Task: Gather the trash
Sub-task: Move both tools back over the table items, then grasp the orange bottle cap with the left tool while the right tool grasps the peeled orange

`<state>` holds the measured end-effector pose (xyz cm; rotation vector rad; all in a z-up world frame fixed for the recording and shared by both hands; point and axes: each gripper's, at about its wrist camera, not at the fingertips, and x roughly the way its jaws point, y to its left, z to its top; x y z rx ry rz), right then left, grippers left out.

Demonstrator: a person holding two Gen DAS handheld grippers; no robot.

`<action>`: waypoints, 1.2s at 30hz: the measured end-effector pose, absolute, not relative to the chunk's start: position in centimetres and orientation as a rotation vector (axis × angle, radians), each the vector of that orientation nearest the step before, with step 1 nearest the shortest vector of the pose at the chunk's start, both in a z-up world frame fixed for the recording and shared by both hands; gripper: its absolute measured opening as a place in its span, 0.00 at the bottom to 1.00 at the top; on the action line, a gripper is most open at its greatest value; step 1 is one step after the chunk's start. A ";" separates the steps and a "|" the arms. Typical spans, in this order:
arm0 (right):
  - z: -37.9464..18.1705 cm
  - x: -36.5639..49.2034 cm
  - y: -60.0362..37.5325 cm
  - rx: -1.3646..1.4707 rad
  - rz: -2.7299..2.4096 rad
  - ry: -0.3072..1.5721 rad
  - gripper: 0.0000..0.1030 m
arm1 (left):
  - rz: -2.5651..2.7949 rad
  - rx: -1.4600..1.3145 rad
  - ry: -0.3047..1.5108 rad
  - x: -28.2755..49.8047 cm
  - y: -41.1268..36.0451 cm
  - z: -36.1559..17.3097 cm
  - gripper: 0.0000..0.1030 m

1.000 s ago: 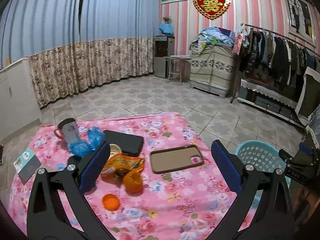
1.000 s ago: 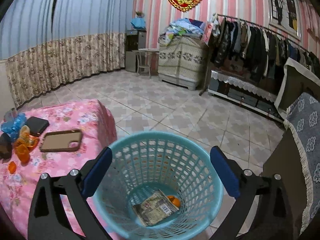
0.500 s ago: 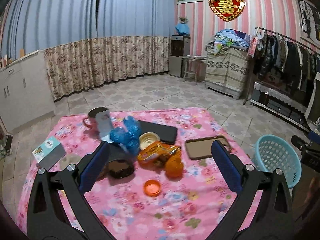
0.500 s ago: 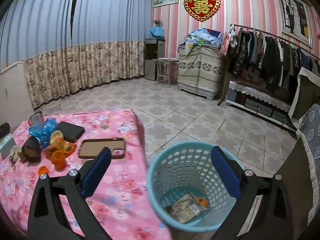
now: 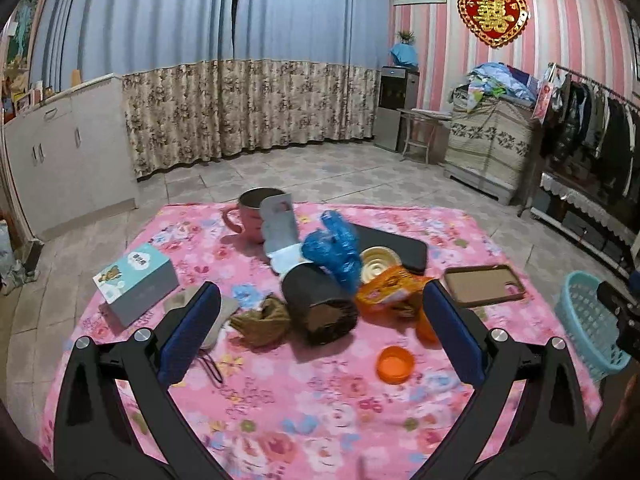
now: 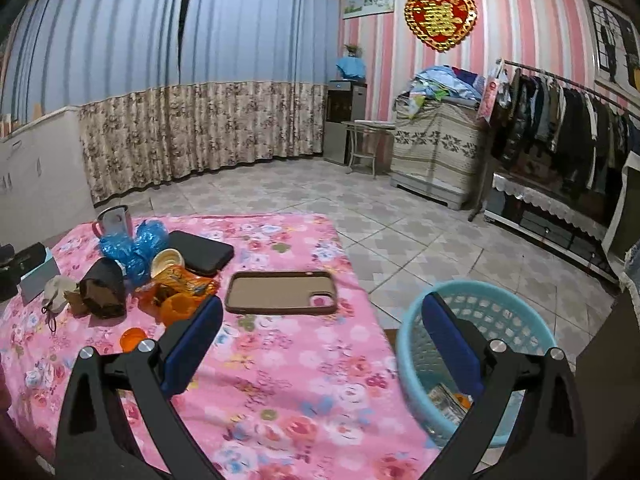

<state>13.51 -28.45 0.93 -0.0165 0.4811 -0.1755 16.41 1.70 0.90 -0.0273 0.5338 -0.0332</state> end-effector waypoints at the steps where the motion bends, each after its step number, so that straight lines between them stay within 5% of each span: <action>1: 0.7 13.8 -28.0 -0.023 -0.172 0.477 0.95 | -0.030 -0.024 0.536 16.5 2.0 0.7 0.95; 27: -7.1 23.9 -19.6 -0.095 0.050 0.681 0.93 | 0.085 -0.096 0.613 20.8 8.2 -2.5 0.95; 36: -8.1 25.3 -18.0 -0.102 0.149 0.732 0.72 | 0.101 -0.082 0.613 21.2 8.0 -2.8 0.95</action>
